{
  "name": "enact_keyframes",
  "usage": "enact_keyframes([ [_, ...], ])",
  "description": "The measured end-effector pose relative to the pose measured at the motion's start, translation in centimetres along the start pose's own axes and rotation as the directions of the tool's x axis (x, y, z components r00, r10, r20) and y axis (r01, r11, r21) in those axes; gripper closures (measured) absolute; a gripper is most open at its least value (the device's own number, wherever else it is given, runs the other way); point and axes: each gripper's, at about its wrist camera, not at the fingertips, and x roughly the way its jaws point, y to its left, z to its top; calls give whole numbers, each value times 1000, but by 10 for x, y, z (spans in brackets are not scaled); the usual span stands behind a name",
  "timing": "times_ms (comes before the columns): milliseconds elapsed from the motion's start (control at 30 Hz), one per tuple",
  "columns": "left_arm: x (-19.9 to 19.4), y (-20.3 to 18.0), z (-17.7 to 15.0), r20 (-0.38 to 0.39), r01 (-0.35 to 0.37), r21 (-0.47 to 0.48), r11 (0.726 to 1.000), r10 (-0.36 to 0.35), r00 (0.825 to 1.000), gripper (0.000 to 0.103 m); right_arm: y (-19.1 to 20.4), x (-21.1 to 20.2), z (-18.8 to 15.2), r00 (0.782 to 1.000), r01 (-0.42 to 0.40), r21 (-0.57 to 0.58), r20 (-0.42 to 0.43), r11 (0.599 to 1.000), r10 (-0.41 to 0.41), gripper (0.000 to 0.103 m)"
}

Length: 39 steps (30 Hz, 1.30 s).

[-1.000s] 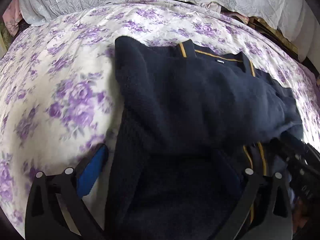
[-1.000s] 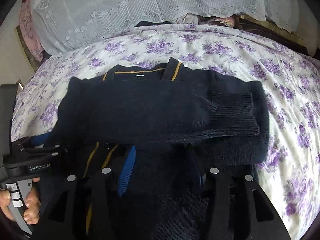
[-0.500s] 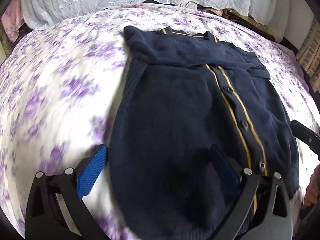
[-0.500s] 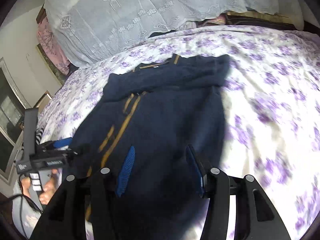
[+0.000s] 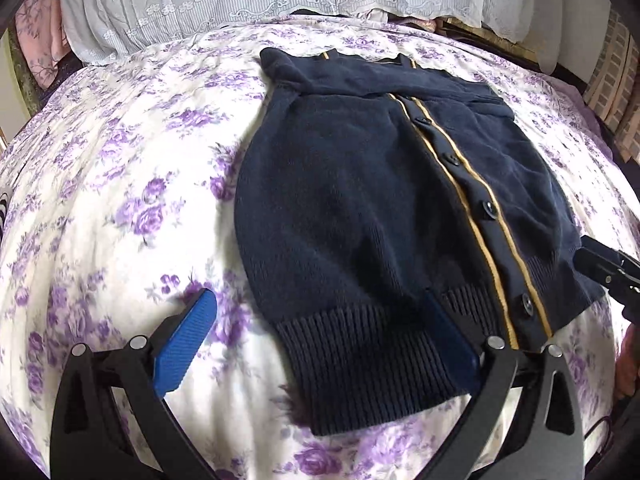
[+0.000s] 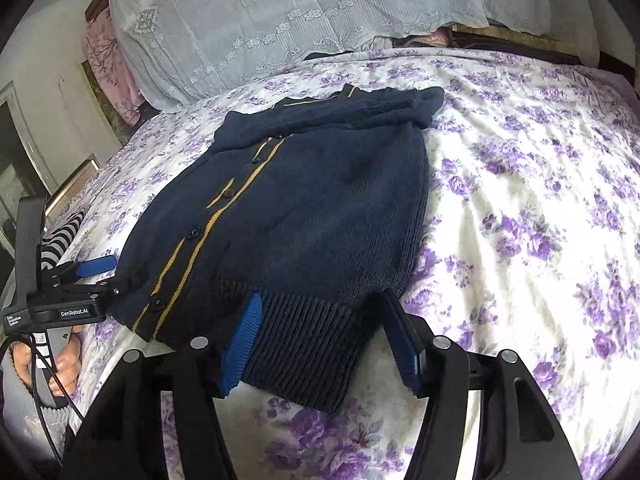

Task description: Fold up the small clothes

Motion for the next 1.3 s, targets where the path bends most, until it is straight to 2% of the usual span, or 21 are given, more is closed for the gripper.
enact_keyframes([
  [67,2,-4,-3,-2,-14,-1,1000,14,1000,4,-7,-1,2,1000,-30,40,9,999,29,36],
  [133,1,-6,-4,4,-32,4,999,32,999,4,-7,0,0,1000,-26,66,12,997,26,37],
  [233,-7,-12,-6,34,-81,22,996,80,996,4,5,-14,1,996,41,29,75,999,-43,37],
  [300,-13,-15,-4,65,-125,36,992,122,990,4,14,-19,7,992,52,-6,114,999,-51,38],
  [367,-18,-17,-1,92,-161,39,986,156,983,4,23,-22,14,988,54,-21,144,998,-50,54],
  [400,-20,-17,0,99,-169,37,985,165,981,4,26,-21,17,989,46,-29,144,999,-41,68],
  [433,-20,-16,2,102,-171,35,985,166,981,4,30,-17,21,990,35,-37,136,999,-30,74],
  [567,-13,-15,3,84,-167,36,985,164,983,4,43,0,19,997,17,-78,82,997,-11,77],
  [633,-3,-16,2,51,-157,41,987,155,987,4,43,20,17,1000,4,-73,-8,997,-4,77],
  [700,7,-12,2,7,-124,34,992,124,992,4,31,26,17,998,-47,-10,-36,999,47,77],
  [800,7,2,3,-17,-35,-26,999,34,999,4,24,17,10,997,-71,36,1,997,71,76],
  [900,-7,22,-1,-4,113,-98,989,-114,993,4,12,-12,3,993,-84,70,93,994,77,58],
  [967,-14,38,-5,-1,226,-141,964,-229,973,4,0,-28,-3,990,-85,86,120,993,74,56],
  [1033,-17,51,-9,-2,306,-180,935,-312,950,4,-15,-37,-8,991,-72,117,119,991,58,56],
  [1167,-19,58,-15,16,388,-214,896,-394,919,5,-43,-39,-19,989,-118,224,113,967,95,56],
  [1267,-13,48,-15,-11,449,-201,871,-460,888,5,-47,-32,-22,984,-167,257,95,952,147,56],
  [1300,-10,45,-14,-22,447,-193,874,-459,888,5,-46,-31,-21,984,-175,259,91,950,156,56],
])
